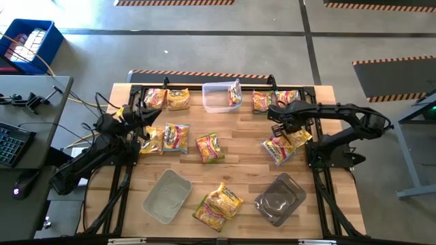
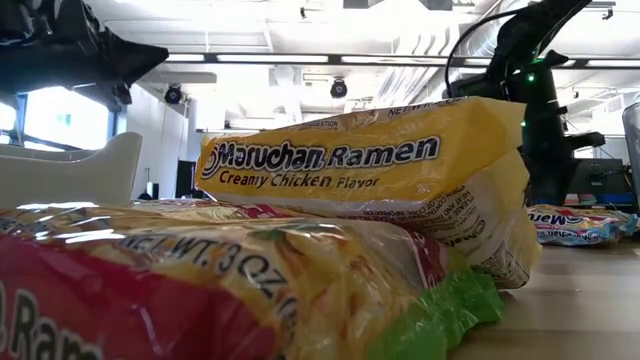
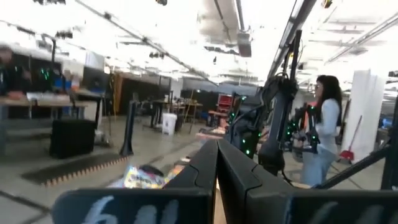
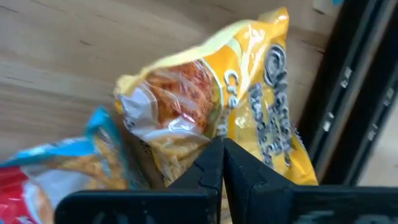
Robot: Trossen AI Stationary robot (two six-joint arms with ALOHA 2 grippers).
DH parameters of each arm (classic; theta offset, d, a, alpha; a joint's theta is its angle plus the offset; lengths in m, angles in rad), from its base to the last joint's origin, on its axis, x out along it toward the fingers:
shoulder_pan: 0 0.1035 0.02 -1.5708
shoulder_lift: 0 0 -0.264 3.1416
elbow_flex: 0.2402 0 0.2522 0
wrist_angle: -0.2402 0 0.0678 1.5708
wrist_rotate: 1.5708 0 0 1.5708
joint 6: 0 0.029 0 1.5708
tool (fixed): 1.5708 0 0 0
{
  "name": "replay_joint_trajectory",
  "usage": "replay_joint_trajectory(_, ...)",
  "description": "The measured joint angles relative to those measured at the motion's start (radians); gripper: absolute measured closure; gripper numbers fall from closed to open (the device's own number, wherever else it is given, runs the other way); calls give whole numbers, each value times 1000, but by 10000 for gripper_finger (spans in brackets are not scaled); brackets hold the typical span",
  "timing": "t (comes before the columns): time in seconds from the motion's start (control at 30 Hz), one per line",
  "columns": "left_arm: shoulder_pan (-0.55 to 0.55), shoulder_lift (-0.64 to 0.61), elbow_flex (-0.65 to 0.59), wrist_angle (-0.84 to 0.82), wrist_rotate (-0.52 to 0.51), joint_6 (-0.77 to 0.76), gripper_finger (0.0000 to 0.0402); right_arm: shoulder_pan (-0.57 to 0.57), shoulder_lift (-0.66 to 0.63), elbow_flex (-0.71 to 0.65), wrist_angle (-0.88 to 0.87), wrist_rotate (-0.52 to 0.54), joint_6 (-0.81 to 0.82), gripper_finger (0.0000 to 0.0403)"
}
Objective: Sort Maruchan noodles
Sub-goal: Put the yellow noodle pack into the black bin
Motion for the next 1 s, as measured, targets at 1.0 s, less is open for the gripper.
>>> replay_joint_trajectory(1.0, 0, 0, -1, 6, -18, 46, 399, 63, 1, 6, 552, -340, -367, 393)
